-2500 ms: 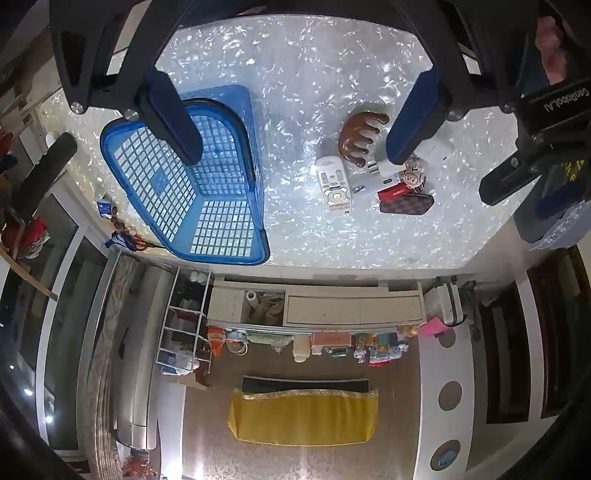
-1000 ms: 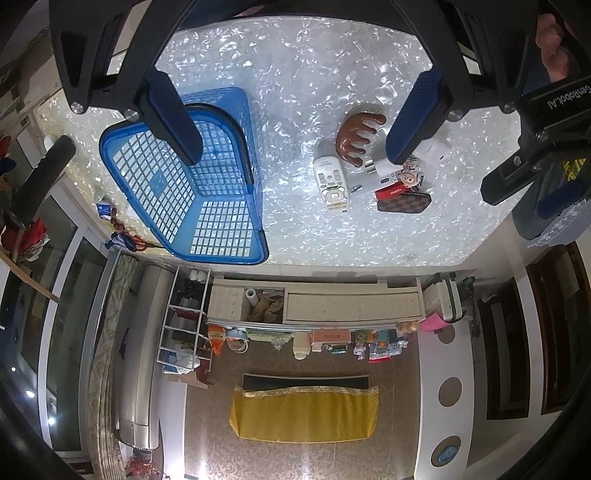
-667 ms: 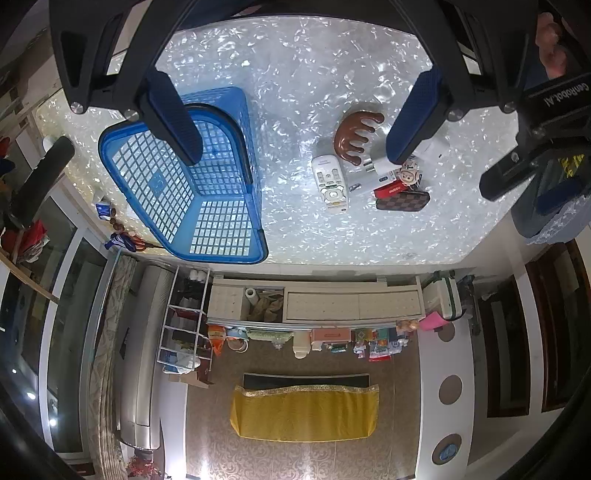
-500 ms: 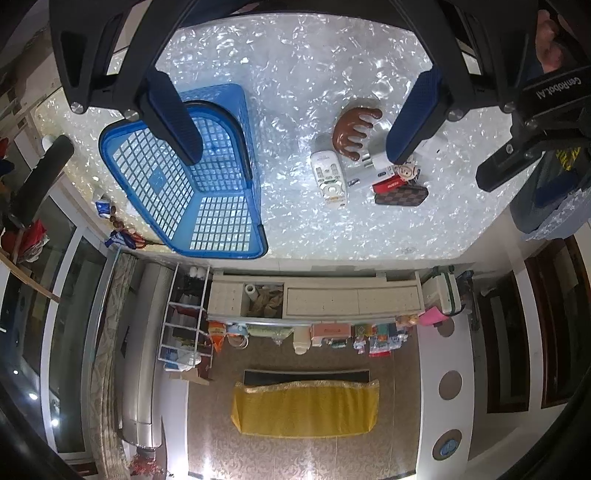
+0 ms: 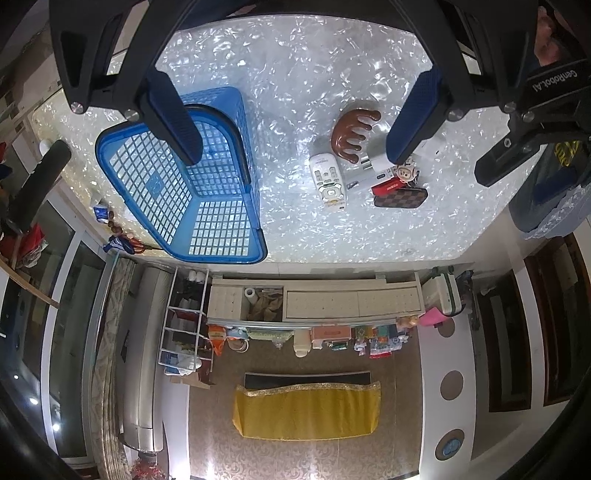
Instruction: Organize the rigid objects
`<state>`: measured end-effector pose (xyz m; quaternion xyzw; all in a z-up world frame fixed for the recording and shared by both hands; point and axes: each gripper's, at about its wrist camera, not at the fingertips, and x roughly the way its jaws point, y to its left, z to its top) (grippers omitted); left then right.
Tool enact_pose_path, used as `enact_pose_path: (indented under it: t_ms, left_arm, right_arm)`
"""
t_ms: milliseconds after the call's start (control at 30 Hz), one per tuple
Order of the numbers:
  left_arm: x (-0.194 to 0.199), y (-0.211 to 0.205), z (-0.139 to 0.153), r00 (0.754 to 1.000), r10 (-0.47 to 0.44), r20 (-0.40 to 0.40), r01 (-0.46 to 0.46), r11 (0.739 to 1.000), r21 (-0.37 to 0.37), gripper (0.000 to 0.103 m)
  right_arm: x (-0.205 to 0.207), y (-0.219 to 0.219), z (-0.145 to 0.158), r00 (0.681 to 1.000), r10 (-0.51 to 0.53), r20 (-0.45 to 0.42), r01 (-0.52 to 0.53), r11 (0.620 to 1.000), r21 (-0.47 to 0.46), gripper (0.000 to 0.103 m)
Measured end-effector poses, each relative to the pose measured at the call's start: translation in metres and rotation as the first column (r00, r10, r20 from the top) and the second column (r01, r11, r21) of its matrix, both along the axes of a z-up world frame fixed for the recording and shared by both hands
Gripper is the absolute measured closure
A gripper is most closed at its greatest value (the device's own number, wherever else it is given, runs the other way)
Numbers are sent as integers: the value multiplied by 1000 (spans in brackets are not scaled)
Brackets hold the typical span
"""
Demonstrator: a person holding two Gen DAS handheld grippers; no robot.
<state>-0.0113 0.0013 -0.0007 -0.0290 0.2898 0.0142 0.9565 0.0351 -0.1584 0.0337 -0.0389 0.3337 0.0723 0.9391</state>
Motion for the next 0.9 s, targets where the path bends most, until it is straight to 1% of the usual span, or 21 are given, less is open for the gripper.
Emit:
enact_pose_path:
  t_ms: [667,733,833,900]
  left_arm:
    - [-2,-4,3,1000,-16,10,16,1000,-5,0]
    - [0,-4,5,1000,-22,6,22,1000,-5,0]
    - [6,0,5,999,-34,-25,33,999,-29,0]
    - [12,1,3,998,-36,-46,34,999,-35,0]
  right_arm:
    - [-3,-1,3,1000,2,3,-2,1000,-3,3]
    - [-1,-2,5,1000,12,2,-12,1000,-23,3]
    - [9,-9,7,999,18,-29,-19,999,-47,3]
    - [17,-20,10,1000,3,-28,-6,996,-92,3]
